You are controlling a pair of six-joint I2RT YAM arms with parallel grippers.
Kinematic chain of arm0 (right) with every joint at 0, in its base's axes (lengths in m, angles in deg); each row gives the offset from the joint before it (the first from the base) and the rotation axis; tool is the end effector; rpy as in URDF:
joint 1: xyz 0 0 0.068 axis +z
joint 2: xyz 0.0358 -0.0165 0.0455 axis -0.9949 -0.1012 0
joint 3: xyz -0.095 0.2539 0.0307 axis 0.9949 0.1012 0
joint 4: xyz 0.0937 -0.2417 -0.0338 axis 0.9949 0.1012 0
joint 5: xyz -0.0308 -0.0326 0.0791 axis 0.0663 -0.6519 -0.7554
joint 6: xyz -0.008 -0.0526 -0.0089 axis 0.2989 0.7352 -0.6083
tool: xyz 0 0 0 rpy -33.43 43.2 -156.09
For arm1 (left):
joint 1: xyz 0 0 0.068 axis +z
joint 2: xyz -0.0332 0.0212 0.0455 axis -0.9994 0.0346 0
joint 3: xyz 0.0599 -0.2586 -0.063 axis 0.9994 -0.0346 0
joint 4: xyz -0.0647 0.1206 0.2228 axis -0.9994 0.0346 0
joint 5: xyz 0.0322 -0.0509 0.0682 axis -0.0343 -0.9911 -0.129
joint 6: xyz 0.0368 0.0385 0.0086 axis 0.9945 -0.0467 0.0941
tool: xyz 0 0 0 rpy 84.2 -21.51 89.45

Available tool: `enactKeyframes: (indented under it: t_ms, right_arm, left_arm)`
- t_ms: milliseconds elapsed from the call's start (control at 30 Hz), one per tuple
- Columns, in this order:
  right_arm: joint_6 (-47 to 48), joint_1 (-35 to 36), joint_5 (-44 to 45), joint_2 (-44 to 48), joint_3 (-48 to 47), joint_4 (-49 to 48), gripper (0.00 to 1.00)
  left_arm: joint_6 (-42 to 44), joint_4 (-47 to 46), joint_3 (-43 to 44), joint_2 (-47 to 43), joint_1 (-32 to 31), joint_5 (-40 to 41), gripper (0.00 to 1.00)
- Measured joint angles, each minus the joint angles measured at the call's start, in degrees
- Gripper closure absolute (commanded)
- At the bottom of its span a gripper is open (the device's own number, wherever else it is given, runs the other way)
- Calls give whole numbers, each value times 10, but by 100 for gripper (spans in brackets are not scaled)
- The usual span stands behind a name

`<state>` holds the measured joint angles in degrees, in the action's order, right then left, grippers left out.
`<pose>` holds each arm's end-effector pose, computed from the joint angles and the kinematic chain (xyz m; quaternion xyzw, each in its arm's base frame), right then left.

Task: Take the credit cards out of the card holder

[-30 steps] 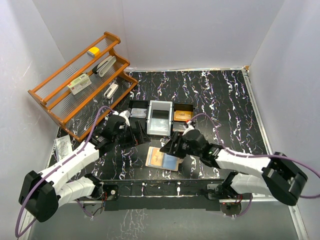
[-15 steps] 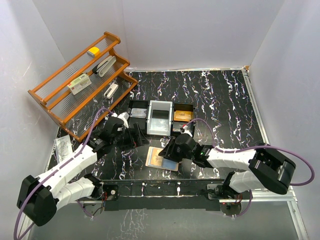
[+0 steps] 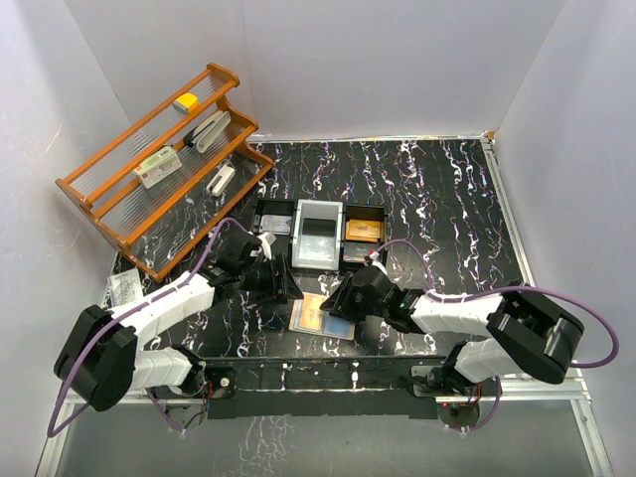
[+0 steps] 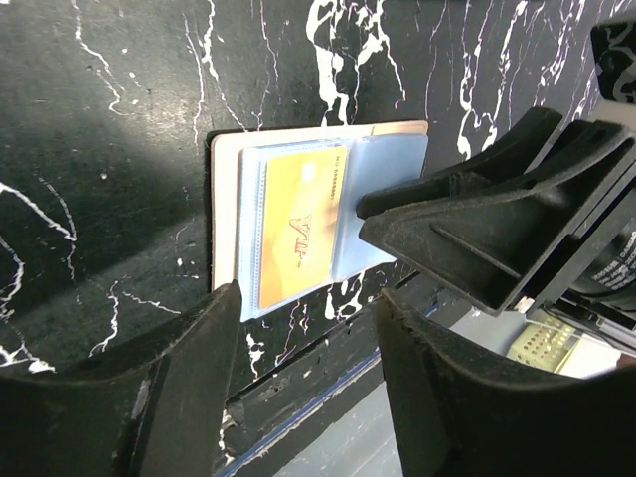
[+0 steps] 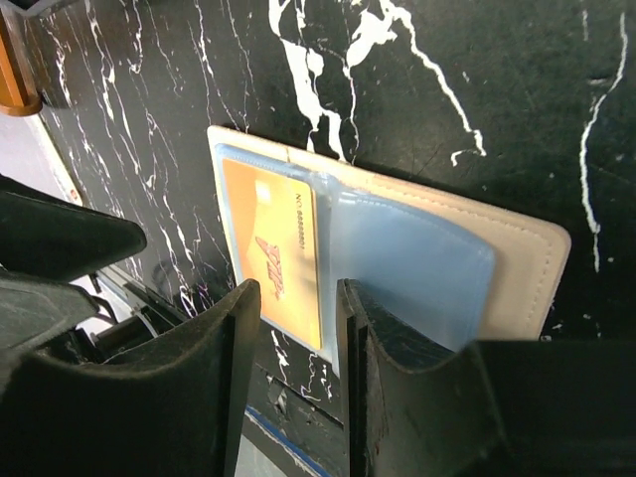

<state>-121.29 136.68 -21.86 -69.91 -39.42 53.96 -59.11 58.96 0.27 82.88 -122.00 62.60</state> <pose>0.1441 0.1876 0.1389 0.1636 0.9042 0.3510 0.1805 0.1905 -0.1445 0.1968 -0.0125 0.9071 -0.3785 0.1837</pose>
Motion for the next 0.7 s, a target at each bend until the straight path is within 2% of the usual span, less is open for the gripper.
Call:
enactKeyframes:
  t_ms: [500, 700]
  right_arm:
    - [-3, -12, -30, -22, 0, -20, 66]
    - [-2, -21, -44, -23, 0, -23, 67]
  left_arm:
    - [-7, -35, 0, 58, -11, -29, 49]
    - [-9, -47, 0, 60, -15, -43, 53]
